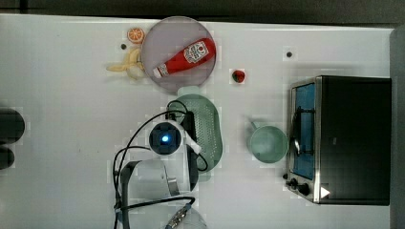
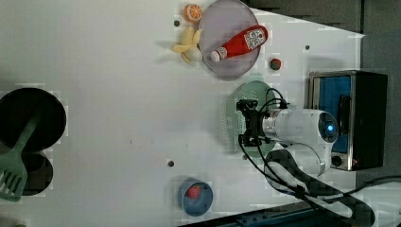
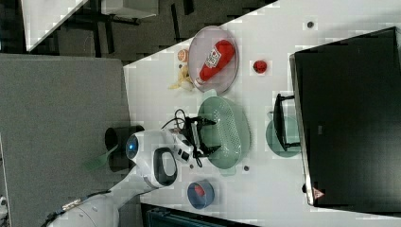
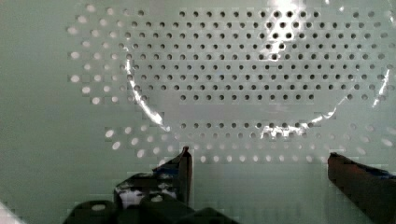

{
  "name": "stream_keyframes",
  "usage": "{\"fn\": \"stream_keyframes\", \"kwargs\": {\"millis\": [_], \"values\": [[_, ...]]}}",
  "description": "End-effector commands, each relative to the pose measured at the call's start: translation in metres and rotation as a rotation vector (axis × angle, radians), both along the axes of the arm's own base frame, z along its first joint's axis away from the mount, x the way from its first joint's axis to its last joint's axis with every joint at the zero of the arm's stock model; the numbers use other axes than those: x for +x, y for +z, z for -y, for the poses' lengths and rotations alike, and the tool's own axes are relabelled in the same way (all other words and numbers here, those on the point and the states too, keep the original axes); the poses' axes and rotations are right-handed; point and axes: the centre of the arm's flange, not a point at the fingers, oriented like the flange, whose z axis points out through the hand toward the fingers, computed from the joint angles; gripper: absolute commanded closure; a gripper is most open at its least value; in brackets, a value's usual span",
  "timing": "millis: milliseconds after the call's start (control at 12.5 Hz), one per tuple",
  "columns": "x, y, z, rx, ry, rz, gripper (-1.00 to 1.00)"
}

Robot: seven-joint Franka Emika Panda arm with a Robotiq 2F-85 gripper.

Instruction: Drag strainer right to left.

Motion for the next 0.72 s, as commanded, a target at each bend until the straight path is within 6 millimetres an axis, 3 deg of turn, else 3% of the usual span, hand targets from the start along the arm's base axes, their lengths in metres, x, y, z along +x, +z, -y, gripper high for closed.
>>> {"fn": "stream_keyframes", "kwargs": {"millis": [80,720], "values": [[0.002,0.005,-0.03,0.019,-0.106,0.006,-1.0],[0.0,0.0,-0.114,0.046,-0.102,-0.007,-1.0]]}}
